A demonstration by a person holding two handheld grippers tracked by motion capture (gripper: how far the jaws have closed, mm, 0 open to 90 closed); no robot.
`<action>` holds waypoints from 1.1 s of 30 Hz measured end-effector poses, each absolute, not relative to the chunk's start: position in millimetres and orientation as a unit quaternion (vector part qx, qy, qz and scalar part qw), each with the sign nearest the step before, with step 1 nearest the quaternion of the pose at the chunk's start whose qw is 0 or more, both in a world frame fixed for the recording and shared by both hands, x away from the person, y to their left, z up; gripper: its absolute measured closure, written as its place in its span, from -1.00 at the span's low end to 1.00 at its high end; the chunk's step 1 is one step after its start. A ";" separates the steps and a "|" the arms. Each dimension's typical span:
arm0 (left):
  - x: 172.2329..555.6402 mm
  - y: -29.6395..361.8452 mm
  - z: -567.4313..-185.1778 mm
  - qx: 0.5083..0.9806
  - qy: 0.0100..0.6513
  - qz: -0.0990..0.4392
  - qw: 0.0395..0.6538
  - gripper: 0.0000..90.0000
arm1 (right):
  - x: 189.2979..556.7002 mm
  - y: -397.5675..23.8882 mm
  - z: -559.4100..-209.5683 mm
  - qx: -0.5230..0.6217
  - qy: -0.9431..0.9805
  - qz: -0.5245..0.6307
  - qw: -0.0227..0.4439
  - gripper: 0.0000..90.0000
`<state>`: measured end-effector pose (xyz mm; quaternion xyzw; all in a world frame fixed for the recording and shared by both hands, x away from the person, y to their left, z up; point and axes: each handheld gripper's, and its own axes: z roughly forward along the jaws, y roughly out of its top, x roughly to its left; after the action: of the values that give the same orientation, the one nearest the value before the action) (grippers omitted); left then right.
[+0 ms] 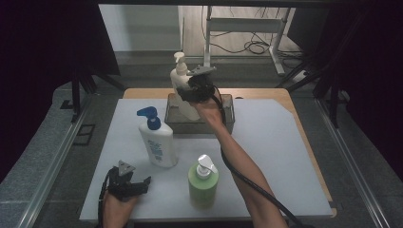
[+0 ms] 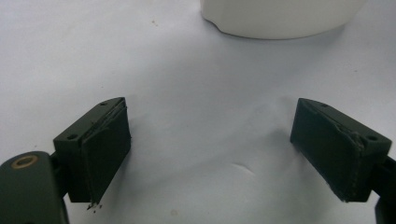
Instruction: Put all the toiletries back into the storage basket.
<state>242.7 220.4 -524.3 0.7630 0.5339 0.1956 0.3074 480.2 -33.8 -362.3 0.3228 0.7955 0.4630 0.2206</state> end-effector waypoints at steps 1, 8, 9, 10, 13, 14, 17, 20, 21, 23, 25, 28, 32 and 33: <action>242.7 220.4 -524.3 0.763 0.534 0.196 0.307 -0.74 | 481.1 -32.8 -364.2 0.324 0.795 0.463 0.219 -0.13; 242.7 220.4 -524.5 0.763 0.534 0.196 0.308 -0.74 | 486.7 -26.7 -376.1 0.320 0.799 0.459 0.218 -0.13; 242.8 220.4 -524.5 0.763 0.534 0.196 0.308 -0.74 | 487.3 -25.8 -377.7 0.320 0.800 0.458 0.218 -0.13; 242.7 220.4 -524.5 0.763 0.534 0.196 0.308 -0.74 | 487.7 -24.7 -379.3 0.320 0.800 0.458 0.218 -0.13; 242.7 220.4 -524.4 0.763 0.534 0.196 0.308 -0.74 | 488.0 -21.3 -384.2 0.317 0.804 0.454 0.218 -0.13; 242.7 220.4 -524.4 0.763 0.534 0.196 0.308 -0.74 | 487.7 -20.0 -386.0 0.316 0.805 0.454 0.216 -0.13; 242.7 220.4 -524.4 0.763 0.534 0.196 0.308 -0.74 | 486.1 -15.8 -391.4 0.310 0.809 0.451 0.215 -0.13; 242.7 220.4 -524.4 0.763 0.534 0.196 0.308 -0.74 | 484.0 -11.9 -395.7 0.306 0.811 0.448 0.218 -0.13; 242.7 220.4 -524.4 0.763 0.534 0.196 0.308 -0.74 | 483.4 -10.9 -396.6 0.306 0.812 0.446 0.218 -0.13; 242.7 220.4 -524.4 0.763 0.534 0.196 0.307 -0.74 | 482.2 -9.7 -397.8 0.309 0.811 0.445 0.221 -0.13; 242.7 220.4 -524.4 0.763 0.534 0.196 0.307 -0.74 | 481.3 -9.3 -398.9 0.312 0.810 0.444 0.220 -0.13; 242.7 220.4 -524.4 0.763 0.534 0.196 0.307 -0.74 | 479.4 -9.5 -401.2 0.317 0.811 0.442 0.217 -0.13; 242.7 220.4 -524.4 0.763 0.534 0.196 0.307 -0.74 | 477.6 -10.4 -405.4 0.320 0.812 0.439 0.212 -0.13; 242.7 220.4 -524.4 0.763 0.533 0.196 0.307 -0.74 | 477.3 -10.8 -406.5 0.322 0.813 0.437 0.211 -0.13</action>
<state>242.7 220.4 -524.4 0.7633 0.5335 0.1961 0.3071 477.3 -10.8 -406.5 0.3215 0.8129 0.4374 0.2109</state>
